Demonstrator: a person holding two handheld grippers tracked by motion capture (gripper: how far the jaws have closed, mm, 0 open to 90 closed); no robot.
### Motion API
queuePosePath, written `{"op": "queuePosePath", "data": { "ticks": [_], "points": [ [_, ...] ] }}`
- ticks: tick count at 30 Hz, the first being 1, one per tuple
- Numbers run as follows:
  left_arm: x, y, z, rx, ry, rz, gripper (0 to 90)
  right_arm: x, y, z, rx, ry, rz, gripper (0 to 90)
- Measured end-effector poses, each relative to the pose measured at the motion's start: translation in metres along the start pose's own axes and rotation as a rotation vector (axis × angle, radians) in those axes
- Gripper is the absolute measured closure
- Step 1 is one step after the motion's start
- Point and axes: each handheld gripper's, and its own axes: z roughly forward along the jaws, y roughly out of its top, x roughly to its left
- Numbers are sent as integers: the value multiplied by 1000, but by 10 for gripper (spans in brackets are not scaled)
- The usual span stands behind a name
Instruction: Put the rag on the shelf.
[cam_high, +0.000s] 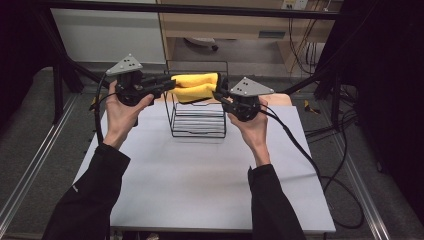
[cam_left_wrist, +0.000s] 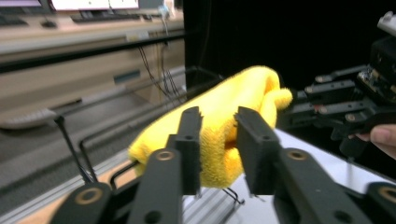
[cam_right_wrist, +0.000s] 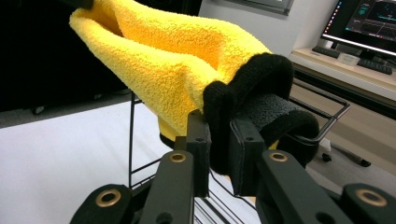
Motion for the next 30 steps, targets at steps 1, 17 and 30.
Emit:
{"op": "queuePosePath", "data": {
  "ticks": [1,17,30],
  "points": [
    [-1,-3,2,15,-2,1,781,0,0,0,-1,1,-1,803],
    [-3,-36,17,97,30,45,861,3,9,-19,1,18,41,446],
    [-4,-46,23,122,51,86,852,5,33,-13,35,20,120,808]
  ]
}}
